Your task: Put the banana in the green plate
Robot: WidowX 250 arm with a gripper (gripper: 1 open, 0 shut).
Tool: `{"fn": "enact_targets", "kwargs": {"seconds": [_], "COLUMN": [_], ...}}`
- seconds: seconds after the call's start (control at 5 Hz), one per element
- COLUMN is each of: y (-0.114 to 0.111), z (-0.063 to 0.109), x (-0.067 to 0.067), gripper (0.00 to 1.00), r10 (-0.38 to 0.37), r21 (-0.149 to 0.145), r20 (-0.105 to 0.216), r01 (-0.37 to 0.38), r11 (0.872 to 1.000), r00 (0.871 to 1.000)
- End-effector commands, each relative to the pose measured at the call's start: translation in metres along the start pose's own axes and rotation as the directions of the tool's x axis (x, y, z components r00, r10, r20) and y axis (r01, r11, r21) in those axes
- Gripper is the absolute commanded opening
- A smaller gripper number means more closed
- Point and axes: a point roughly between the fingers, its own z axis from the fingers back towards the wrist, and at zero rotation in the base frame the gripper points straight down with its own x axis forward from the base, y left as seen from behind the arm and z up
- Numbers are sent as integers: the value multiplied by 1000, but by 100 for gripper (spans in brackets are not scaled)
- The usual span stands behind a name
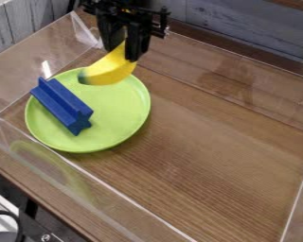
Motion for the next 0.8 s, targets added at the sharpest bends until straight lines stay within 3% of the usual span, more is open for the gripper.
{"fn": "enact_targets", "kwargs": {"seconds": [0.0, 0.2, 0.6], "y": [2, -4, 3], "z": [5, 8, -4], "x": [6, 7, -14], "gripper": [0, 0, 0], "r10": [-60, -88, -34], "r21": [21, 29, 38], "r20": [42, 40, 40], "r01": [59, 87, 32], "r11": [998, 996, 999], "r00": [997, 995, 999]}}
